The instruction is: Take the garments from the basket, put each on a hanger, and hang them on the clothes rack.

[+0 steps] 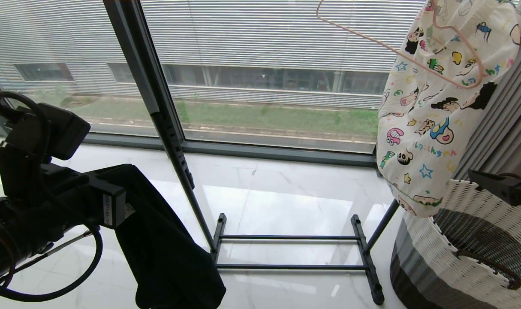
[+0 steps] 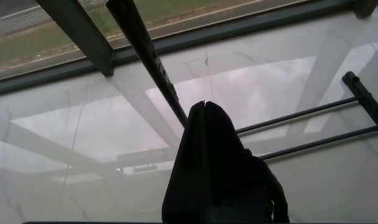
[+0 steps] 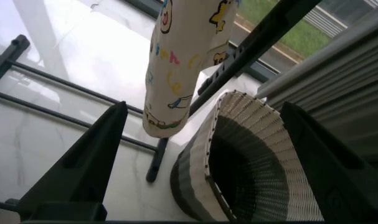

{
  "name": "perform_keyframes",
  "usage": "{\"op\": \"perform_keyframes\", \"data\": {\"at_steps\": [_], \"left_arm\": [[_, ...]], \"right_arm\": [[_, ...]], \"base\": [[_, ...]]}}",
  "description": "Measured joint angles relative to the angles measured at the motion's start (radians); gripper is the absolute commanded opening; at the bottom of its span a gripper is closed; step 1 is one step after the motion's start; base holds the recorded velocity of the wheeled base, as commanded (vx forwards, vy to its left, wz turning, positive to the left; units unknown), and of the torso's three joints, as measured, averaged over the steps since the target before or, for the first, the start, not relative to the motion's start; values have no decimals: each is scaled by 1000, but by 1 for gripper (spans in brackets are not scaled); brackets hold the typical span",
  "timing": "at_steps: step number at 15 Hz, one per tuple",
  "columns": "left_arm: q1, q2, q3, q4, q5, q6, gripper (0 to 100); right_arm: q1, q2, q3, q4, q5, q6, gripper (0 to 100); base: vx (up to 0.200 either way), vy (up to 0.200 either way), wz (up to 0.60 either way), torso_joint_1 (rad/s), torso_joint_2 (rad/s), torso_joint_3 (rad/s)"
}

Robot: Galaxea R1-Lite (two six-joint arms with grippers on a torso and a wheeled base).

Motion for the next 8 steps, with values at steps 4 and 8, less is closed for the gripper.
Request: {"op": "perform_keyframes", "data": {"at_steps": [4, 8], "left_arm": [[-1, -7, 0, -2, 0, 0, 0], [-2, -9, 3, -1, 0, 0, 0]], "right_arm": [[1, 0, 0, 0, 0, 0, 100], [0, 0, 2, 0, 0, 0, 100]], "base": [[0, 0, 0, 150, -471, -289], [0, 0, 0, 184, -465, -289]]}}
